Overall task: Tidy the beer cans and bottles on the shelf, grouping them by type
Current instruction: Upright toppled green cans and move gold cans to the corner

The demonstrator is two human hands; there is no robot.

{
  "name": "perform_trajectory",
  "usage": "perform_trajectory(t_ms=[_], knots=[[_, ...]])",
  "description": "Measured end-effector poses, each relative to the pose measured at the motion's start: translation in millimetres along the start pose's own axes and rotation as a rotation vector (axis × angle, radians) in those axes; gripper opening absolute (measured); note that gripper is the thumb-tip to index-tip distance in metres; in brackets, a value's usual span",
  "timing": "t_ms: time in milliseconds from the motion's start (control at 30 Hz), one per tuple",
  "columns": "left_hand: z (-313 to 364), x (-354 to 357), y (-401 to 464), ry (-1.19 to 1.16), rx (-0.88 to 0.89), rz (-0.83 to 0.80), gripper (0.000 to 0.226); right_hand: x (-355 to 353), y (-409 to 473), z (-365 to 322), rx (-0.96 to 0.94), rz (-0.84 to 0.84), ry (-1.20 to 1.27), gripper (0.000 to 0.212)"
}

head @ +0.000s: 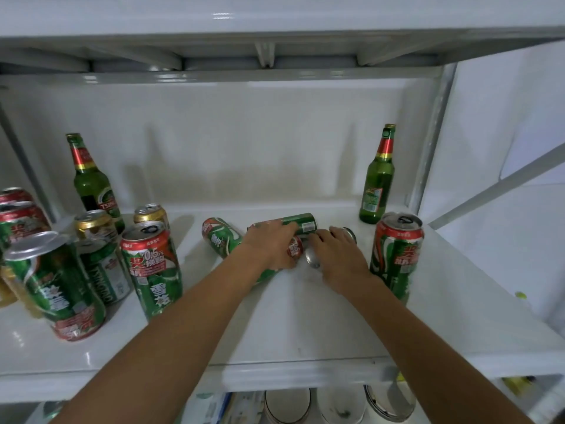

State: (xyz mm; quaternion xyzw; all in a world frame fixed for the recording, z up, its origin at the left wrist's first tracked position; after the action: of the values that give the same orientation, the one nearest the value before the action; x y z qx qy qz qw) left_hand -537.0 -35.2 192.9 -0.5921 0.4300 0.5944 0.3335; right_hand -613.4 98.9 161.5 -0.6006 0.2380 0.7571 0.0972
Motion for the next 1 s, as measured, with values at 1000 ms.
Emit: perform_trajectory(t_ms=[1000], knots=[[-55.8,-9.7,-141.1,-0.906,-0.255,0.673,0.064,-27.8,-47.7,-26.6,0.325,0.3,1.099,0.055]])
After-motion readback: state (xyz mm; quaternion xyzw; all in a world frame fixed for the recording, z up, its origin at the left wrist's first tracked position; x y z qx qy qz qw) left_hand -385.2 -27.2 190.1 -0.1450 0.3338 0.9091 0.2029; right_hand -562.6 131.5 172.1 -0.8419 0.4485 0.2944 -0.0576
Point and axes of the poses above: each hand's wrist, its own y-axis towards the middle knuckle, its own x-axis out of the palm, z = x × y, the point moved 2 cm from there along y, towards the middle knuckle, and after that the axes turned 6 degrees about -x, right-handed, at the moved point
